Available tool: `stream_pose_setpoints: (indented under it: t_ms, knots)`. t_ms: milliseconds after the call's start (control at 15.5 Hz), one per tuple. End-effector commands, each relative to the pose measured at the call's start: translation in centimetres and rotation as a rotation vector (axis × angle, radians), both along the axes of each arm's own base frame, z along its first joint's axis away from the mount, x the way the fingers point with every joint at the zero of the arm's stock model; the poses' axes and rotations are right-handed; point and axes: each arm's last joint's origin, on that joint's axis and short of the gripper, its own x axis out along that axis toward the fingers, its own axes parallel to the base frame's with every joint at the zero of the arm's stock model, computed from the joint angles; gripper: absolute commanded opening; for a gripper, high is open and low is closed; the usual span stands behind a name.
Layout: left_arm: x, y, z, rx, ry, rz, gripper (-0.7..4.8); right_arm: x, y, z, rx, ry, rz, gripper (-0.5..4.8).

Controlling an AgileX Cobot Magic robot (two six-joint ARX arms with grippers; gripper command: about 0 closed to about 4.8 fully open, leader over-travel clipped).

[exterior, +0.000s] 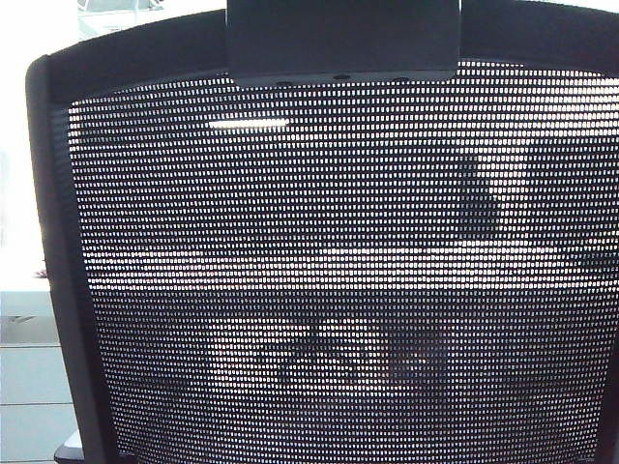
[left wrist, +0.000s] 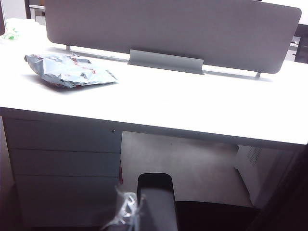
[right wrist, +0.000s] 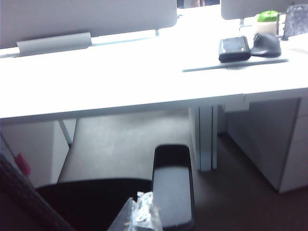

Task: Push the black chair under the table.

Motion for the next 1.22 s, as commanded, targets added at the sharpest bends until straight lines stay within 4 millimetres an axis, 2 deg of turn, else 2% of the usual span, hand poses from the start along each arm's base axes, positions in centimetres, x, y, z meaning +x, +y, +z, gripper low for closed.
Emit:
stream_pose_setpoints:
  t_ms: [64, 516, 709, 774, 902, 967, 1031, 1096, 1225]
  knots:
    - [0.0, 0.0, 0.1, 0.001, -0.011, -0.005, -0.05, 0.0, 0.0, 0.4, 0.001, -0.04, 0.003, -0.01]
    - [0.0, 0.0, 0.1, 0.001, -0.014, -0.004, -0.05, 0.0, 0.0, 0.9, -0.001, -0.096, 0.003, -0.01]
    - [-0.3, 0.0, 1.9, -0.061, -0.194, 0.013, -0.06, -0.3, 0.0, 2.9, 0.003, -0.259, 0.004, -0.02]
    - [-0.6, 0.0, 3.0, -0.086, -0.272, 0.005, -0.06, -0.6, 0.0, 4.0, 0.014, -0.279, 0.005, -0.02]
    - [-1.3, 0.0, 5.1, -0.182, -0.265, -0.02, -0.06, -1.6, 0.1, 6.8, 0.031, -0.294, 0.008, -0.03]
    - [-1.7, 0.0, 6.2, -0.28, -0.264, -0.057, -0.06, -2.4, 0.1, 8.5, 0.066, -0.311, 0.011, -0.03]
    - [-2.8, 0.0, 8.7, -0.512, -0.325, -0.118, -0.06, -3.7, 0.1, 11.8, 0.097, -0.339, 0.014, -0.04]
    - [-3.6, 0.0, 10.9, -0.511, -0.371, -0.134, -0.06, -4.4, 0.1, 14.3, 0.093, -0.354, 0.012, -0.04]
    - [-3.4, -0.2, 15.5, -0.324, -0.259, -0.135, -0.05, -3.9, 0.2, 18.9, 0.085, -0.318, 0.06, -0.04]
